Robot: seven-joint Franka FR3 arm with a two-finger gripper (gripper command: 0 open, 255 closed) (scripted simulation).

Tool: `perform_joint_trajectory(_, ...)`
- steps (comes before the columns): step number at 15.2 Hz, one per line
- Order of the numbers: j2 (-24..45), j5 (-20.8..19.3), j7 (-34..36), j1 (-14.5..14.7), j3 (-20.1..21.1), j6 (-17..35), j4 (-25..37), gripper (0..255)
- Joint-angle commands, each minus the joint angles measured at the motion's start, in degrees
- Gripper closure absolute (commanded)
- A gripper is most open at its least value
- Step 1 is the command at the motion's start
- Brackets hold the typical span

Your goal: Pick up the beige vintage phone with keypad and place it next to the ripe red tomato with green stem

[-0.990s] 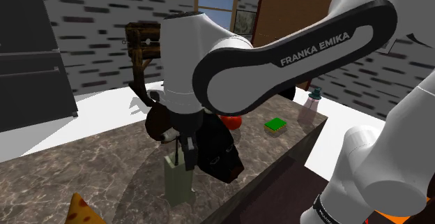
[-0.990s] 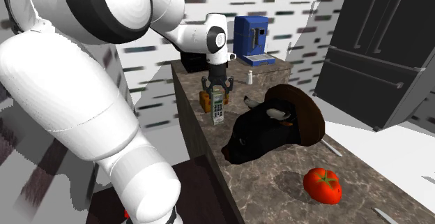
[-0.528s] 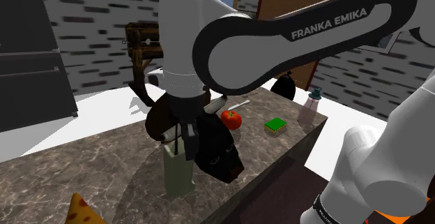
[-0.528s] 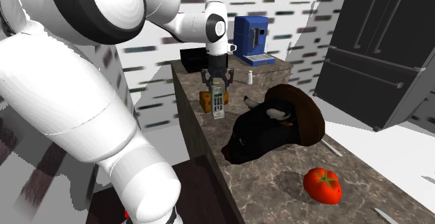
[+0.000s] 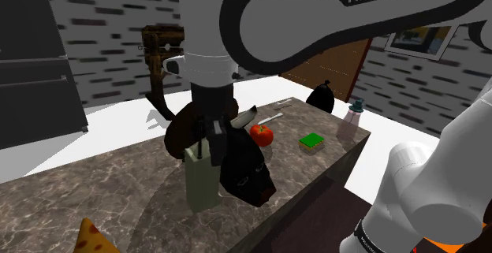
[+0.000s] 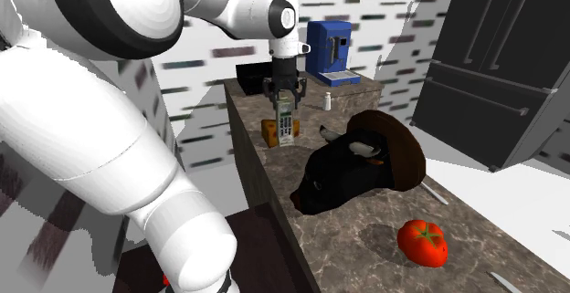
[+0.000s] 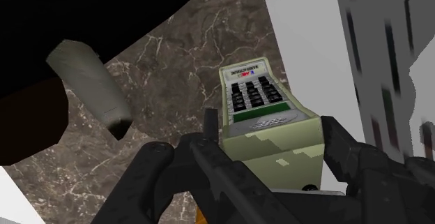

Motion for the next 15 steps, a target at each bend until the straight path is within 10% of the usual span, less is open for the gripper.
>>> perform_joint_trajectory(1, 0.0, -0.1, -0.1, -0.1, -0.1, -1.6, 1.6, 255)
perform_joint_trajectory(15, 0.3, -0.4, -0.3, -0.4, -0.6, -12.4, 12.7, 255)
